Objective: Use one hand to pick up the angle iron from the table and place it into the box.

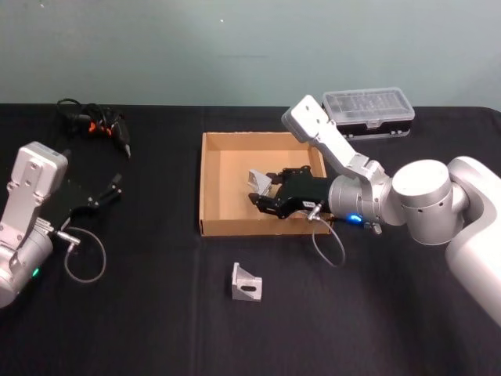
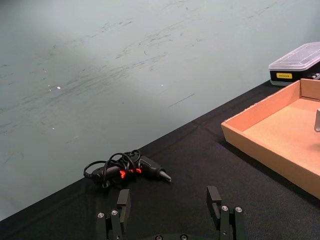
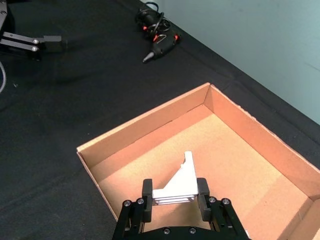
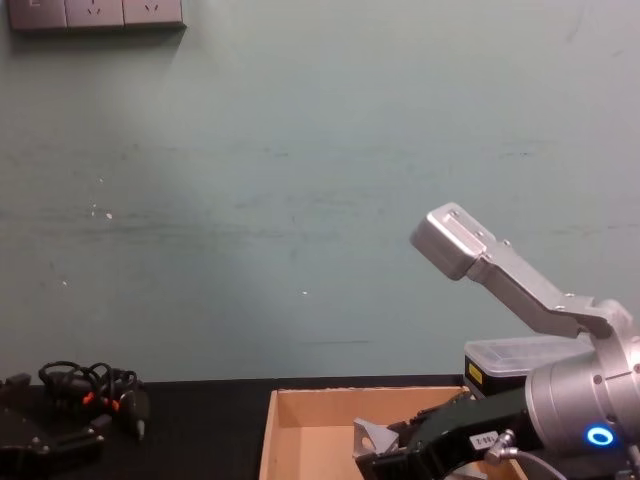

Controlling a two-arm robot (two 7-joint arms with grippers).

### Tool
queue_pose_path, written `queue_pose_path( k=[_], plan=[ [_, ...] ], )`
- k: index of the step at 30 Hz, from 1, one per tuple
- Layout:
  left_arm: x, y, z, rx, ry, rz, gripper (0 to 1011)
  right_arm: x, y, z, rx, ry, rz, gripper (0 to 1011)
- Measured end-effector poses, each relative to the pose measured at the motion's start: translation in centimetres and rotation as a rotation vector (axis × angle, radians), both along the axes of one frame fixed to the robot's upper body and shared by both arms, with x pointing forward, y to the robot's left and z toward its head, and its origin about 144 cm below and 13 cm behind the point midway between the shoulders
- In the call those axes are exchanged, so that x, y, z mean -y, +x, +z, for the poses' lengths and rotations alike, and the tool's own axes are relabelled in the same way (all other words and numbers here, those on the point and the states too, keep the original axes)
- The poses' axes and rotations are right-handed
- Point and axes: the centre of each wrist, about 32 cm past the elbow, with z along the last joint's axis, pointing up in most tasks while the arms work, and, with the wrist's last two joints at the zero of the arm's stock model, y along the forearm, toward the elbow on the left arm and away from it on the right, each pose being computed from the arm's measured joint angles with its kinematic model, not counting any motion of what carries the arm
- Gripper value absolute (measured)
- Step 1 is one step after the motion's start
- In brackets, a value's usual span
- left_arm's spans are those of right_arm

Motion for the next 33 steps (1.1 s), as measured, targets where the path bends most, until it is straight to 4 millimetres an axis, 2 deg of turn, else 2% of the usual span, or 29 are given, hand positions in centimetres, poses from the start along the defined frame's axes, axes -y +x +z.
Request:
queue_pose_path(
  k=[12, 17, 20, 23, 26, 30, 33],
  plan=[
    [0.0, 0.0, 0.0, 0.0, 0.0, 0.0, 1000, -0.2, 0.3, -0.7, -0.01, -0.009, -0.004, 530],
    [0.0, 0.0, 0.0, 0.0, 0.0, 0.0, 1000, -0.1, 0.2, -0.8, -0.013, -0.008, -0.005, 643],
    [0.0, 0.0, 0.0, 0.0, 0.0, 0.0, 1000, 0.0, 0.0, -0.8, -0.005, 0.0, -0.006, 754],
    [0.0, 0.0, 0.0, 0.0, 0.0, 0.0, 1000, 0.2, -0.1, -0.7, 0.006, 0.007, -0.01, 807],
    [0.0, 0.0, 0.0, 0.0, 0.0, 0.0, 1000, 0.5, -0.4, -0.5, 0.026, 0.021, -0.017, 927],
    [0.0, 0.0, 0.0, 0.0, 0.0, 0.0, 1000, 1.0, -1.0, -0.1, 0.057, 0.051, -0.028, 1003],
    [0.0, 0.0, 0.0, 0.0, 0.0, 0.0, 1000, 1.6, -1.8, 0.4, 0.08, 0.074, -0.025, 1002]
  ],
)
